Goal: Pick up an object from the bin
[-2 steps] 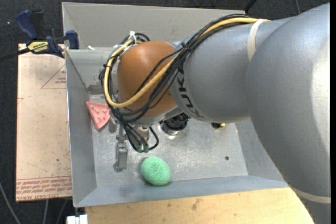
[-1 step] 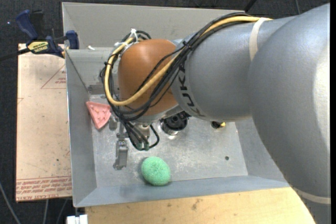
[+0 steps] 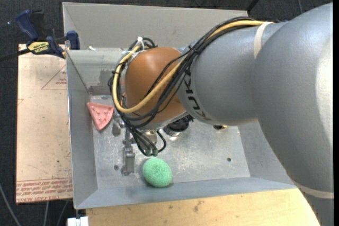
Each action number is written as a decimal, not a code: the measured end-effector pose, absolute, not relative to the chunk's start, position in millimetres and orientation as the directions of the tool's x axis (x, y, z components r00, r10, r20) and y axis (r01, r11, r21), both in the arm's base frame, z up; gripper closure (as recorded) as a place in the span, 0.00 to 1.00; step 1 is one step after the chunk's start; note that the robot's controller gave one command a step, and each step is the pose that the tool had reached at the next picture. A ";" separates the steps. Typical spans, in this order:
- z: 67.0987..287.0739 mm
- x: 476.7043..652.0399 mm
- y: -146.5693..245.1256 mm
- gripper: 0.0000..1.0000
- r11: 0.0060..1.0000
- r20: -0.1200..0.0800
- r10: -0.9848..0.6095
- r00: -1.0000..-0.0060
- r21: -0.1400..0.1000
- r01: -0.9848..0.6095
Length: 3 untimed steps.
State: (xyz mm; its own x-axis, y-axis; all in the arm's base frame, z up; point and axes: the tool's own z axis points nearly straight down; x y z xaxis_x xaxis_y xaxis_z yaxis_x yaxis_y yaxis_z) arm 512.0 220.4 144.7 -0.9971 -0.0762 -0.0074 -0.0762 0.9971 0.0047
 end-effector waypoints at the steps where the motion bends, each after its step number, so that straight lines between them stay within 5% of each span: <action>1: 116.0 530.1 165.9 0.00 0.987 -0.001 -0.159 -0.987 0.002 -0.159; 2: 123.8 512.5 127.6 0.00 0.997 0.000 0.082 -0.997 0.000 0.082; 3: 112.5 521.0 121.2 0.00 0.999 -0.001 0.041 -0.999 0.001 0.041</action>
Offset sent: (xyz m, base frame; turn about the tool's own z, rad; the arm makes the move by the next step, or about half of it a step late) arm -0.0174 -0.1098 -0.0120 0.2074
